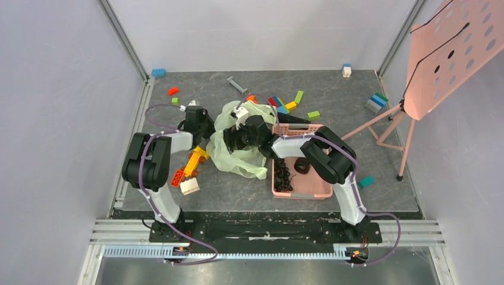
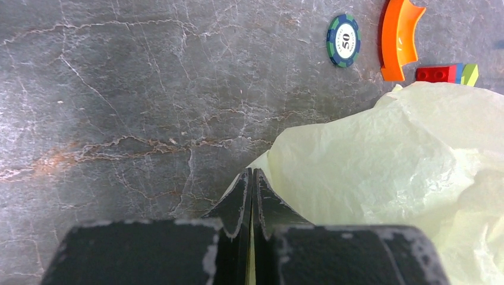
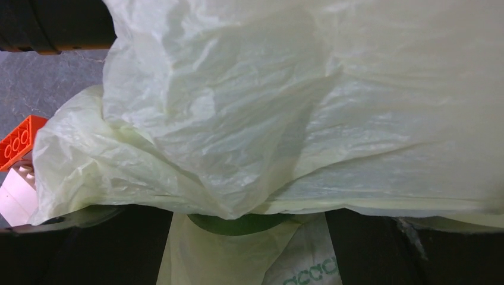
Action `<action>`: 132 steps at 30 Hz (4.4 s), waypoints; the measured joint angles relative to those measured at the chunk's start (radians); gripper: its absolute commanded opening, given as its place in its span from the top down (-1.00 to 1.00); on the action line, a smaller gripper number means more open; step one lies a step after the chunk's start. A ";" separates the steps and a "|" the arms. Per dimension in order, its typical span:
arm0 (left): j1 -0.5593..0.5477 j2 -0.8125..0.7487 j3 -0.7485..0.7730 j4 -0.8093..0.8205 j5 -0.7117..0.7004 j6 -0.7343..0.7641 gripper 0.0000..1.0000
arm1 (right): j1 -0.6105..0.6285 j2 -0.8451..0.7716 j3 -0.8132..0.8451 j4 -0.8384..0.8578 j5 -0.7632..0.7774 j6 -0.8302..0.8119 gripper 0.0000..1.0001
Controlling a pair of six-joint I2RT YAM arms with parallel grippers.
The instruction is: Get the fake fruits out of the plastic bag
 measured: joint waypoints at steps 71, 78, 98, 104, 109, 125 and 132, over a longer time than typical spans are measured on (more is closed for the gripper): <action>0.035 -0.439 -0.120 -0.169 -0.009 -0.009 0.12 | -0.034 -0.987 -0.639 -0.575 0.570 -0.068 -0.69; 0.038 -0.480 -0.120 -0.194 0.037 -0.004 -0.19 | -0.034 -0.994 -0.639 -0.577 0.570 -0.072 -0.96; -0.168 -0.423 -0.025 -0.220 0.092 0.153 -0.67 | -0.040 -1.149 -0.639 -0.612 0.566 -0.068 -0.96; -0.184 -0.390 0.002 -0.315 -0.004 0.187 -0.82 | -0.040 -1.173 -0.639 -0.626 0.565 -0.068 -0.96; -0.187 -0.388 0.002 -0.338 -0.030 0.200 -0.59 | -0.040 -1.175 -0.639 -0.629 0.559 -0.068 -0.96; -0.188 -0.406 -0.003 -0.318 -0.009 0.194 0.33 | -0.040 -1.229 -0.639 -0.632 0.555 -0.068 -0.96; -0.188 -0.453 -0.002 -0.317 -0.006 0.190 0.62 | -0.040 -1.260 -0.640 -0.632 0.555 -0.068 -0.96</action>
